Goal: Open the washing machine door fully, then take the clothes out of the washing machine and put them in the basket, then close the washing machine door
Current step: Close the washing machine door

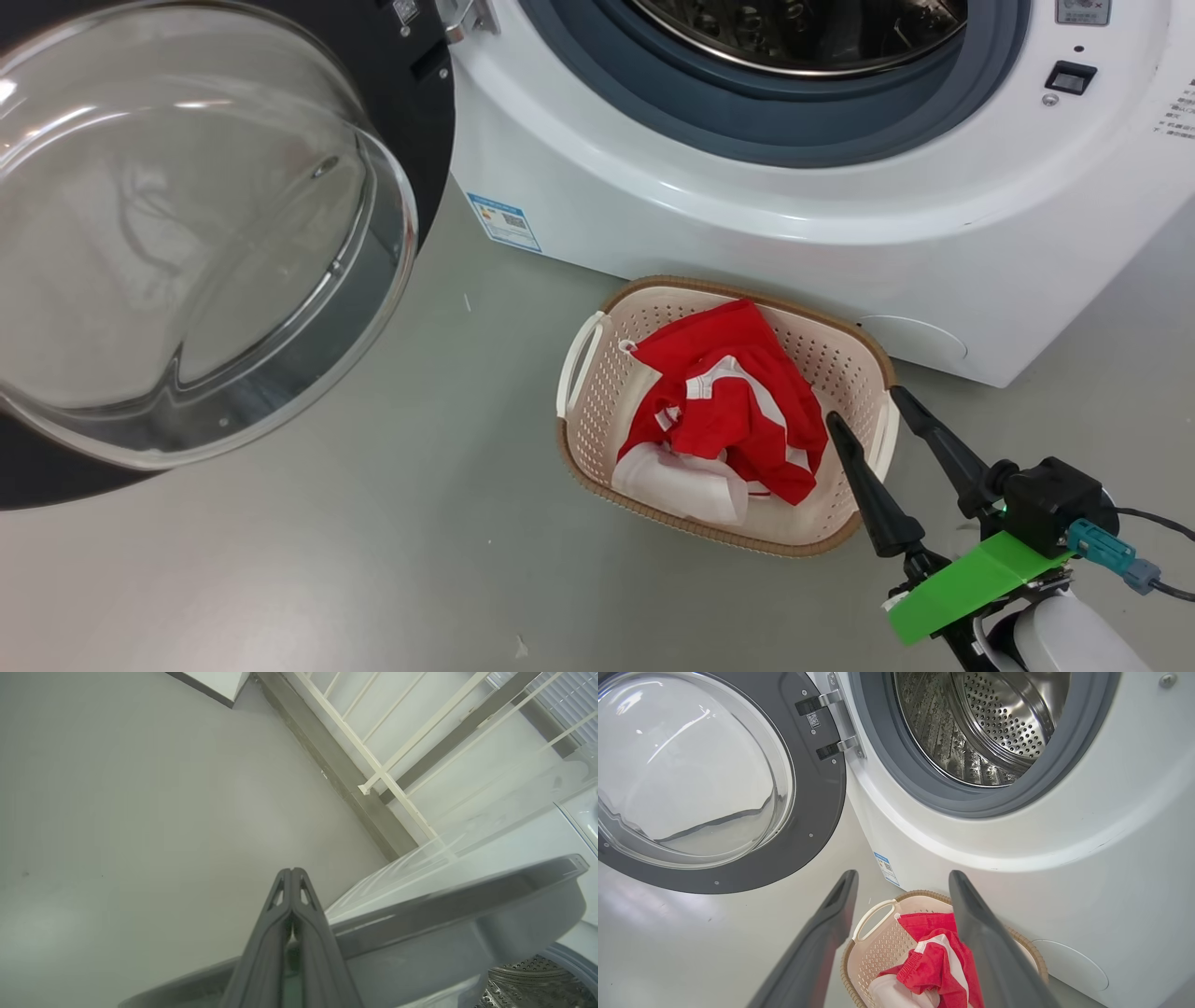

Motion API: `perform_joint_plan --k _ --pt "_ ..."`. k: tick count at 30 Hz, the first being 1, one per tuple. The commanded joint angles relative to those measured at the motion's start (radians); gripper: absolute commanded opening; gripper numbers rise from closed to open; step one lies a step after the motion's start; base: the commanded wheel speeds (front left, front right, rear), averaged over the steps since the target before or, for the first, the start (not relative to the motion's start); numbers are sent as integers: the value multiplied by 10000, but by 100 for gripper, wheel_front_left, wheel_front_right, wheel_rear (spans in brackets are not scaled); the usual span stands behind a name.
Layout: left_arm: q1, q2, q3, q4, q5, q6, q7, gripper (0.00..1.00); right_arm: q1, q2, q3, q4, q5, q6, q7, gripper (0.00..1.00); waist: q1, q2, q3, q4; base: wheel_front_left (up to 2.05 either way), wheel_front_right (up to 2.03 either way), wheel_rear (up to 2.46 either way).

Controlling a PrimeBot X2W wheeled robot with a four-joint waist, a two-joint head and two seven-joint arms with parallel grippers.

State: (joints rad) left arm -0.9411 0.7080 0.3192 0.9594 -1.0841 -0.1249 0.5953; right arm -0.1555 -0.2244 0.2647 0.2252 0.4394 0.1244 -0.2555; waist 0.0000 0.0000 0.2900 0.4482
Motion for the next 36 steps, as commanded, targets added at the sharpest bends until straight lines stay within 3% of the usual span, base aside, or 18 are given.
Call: perform_joint_plan --k 1,23,36 --pt "104 774 126 -397 -126 -57 285 0 -226 -12 149 -235 -53 63 -63 100 0 0 -3 15 0 0 0" --pt "1929 486 -341 -3046 -1663 -57 3953 0 -150 141 133 -199 4 63 -63 100 0 0 -388 17 0 0 0" --pt "2957 661 -573 -5094 -2850 -57 5265 0 -80 284 99 -191 53 63 -63 100 0 0 -702 -105 0 0 0"
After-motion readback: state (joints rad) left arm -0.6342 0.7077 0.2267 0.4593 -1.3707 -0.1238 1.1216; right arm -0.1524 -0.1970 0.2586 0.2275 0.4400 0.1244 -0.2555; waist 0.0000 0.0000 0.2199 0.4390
